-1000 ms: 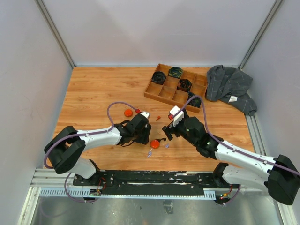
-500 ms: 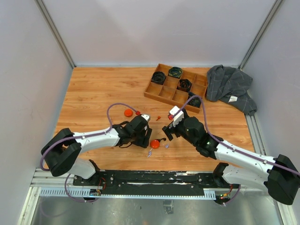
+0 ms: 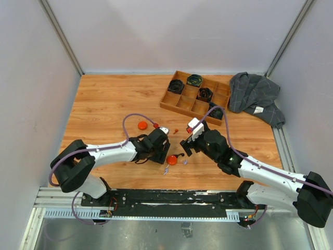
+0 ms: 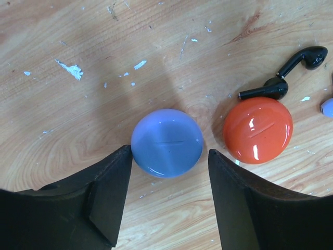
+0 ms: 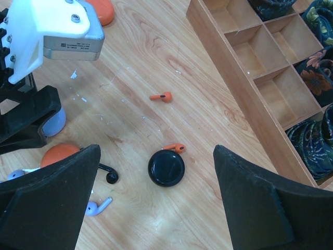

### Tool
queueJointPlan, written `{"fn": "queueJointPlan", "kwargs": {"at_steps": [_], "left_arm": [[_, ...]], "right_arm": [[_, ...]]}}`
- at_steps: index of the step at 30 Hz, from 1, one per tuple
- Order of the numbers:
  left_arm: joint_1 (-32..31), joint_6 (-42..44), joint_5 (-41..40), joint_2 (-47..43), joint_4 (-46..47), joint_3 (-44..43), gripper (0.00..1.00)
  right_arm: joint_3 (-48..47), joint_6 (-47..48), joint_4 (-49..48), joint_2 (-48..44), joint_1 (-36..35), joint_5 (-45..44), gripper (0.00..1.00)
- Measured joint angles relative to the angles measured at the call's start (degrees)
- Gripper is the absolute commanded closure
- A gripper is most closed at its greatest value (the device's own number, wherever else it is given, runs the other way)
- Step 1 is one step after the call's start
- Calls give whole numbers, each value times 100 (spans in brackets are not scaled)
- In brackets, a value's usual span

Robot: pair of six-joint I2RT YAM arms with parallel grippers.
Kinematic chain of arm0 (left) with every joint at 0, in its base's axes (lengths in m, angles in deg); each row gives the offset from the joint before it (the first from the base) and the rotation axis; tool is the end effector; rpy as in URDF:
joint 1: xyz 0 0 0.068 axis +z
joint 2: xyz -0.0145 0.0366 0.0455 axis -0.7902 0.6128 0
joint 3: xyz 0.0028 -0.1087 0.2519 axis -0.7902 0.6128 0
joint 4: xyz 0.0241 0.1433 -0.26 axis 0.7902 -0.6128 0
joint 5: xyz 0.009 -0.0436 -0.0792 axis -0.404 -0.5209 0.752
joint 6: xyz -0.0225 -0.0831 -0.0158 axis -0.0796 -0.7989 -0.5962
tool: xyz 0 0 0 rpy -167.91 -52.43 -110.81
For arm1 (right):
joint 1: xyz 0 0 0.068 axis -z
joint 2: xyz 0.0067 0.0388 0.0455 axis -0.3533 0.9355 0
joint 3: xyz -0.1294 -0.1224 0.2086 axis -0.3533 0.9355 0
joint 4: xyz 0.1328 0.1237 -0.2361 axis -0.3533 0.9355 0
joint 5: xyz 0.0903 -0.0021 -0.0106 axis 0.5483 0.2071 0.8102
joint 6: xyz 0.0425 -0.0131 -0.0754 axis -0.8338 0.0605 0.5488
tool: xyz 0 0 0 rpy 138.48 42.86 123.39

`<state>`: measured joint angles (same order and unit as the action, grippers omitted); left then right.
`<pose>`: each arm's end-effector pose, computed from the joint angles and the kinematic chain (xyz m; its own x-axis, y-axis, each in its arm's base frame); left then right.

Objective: Insert the wireless bluetooth earbuds into the charging case
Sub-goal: Pick up the charging case at the center of the board.

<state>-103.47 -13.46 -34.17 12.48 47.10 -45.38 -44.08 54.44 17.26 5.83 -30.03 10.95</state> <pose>0.2090 -0.2414 0.1001 -0.7879 0.3196 -0.5264 0.4293 0.8979 -0.0975 0.2007 0.2250 0.2176 -0.1087 -0.2590 -0.9597 -0.6721 0.7305 -0.1211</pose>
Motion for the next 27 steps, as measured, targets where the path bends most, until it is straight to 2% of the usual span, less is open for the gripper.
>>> {"fn": "queueJointPlan", "kwargs": {"at_steps": [7,17,22,27], "left_arm": [[-142,-28,-249,109,9,-57,41],[-278,-92,-640,-214,264,275,58],[-284,149,-824,-715,896,695,61],[-284,669,-835,-1060,2094,1182,62]], "right_arm": [[0,-2,-2,-2,28,11,9],[0,-140,20,2,271,160,10],[-79,-304,225,94,328,254,12],[-487,-590,643,208,457,511,13]]}}
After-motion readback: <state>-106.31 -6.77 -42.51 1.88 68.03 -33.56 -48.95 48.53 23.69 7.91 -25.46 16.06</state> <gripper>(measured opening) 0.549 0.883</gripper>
